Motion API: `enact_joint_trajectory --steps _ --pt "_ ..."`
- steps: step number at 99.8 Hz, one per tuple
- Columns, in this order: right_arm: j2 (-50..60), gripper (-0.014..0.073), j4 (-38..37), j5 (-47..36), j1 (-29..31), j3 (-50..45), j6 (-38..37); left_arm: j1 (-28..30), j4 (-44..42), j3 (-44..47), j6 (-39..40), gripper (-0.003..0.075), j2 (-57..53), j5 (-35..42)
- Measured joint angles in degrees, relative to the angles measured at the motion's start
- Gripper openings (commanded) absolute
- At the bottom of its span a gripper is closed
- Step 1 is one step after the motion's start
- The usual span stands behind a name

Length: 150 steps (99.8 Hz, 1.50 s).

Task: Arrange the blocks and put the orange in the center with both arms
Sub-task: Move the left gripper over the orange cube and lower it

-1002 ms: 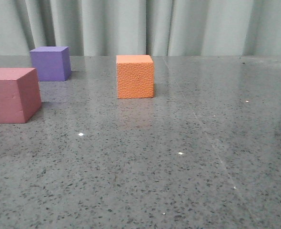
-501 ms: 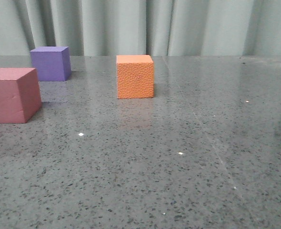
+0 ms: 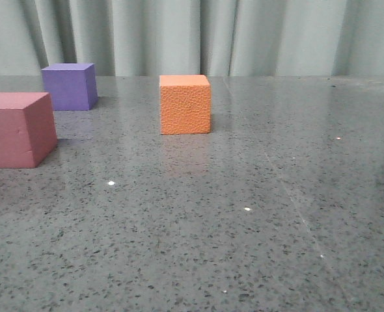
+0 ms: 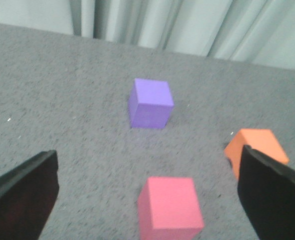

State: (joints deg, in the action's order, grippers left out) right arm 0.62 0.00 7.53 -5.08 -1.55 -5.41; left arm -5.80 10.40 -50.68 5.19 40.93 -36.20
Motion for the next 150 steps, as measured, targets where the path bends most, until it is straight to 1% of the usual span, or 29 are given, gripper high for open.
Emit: enact_joint_trajectory --steps 9,16,26,34,49,70,86,100,116,150 --pt "0.0 -0.0067 0.0 0.0 0.0 0.0 0.0 -2.3 1.2 -1.8 -0.5 0.0690 2.2 1.2" --pt "0.0 -0.0067 0.0 0.0 0.0 0.0 0.0 -5.1 1.6 -3.5 -0.6 0.0686 4.8 2.3" --pt "0.0 -0.0067 0.0 0.0 0.0 0.0 0.0 -10.6 1.7 -6.1 -0.7 0.0659 9.3 5.6" --pt "0.0 -0.0067 0.0 0.0 0.0 0.0 0.0 -14.8 1.7 -8.4 -0.7 0.0659 13.7 8.9" --pt "0.0 -0.0067 0.0 0.0 0.0 0.0 0.0 -22.0 1.7 -13.9 -0.1 0.0659 25.0 12.8" --pt "0.0 -0.0067 0.0 0.0 0.0 0.0 0.0 -28.4 1.7 -24.4 0.7 0.0659 41.3 14.4" --pt "0.0 -0.0067 0.0 0.0 0.0 0.0 0.0 -30.4 0.9 -32.7 3.6 0.0659 51.2 13.6" --pt "0.0 -0.0067 0.0 0.0 0.0 0.0 0.0 -30.7 -1.6 -37.3 7.0 0.0659 57.0 11.5" --pt "0.0 -0.0067 0.0 0.0 0.0 0.0 0.0 -30.7 -2.8 -38.4 7.9 0.0659 59.6 9.8" --pt "0.0 -0.0067 0.0 0.0 0.0 0.0 0.0 -30.7 -3.4 -38.7 8.2 0.0659 59.7 10.7"
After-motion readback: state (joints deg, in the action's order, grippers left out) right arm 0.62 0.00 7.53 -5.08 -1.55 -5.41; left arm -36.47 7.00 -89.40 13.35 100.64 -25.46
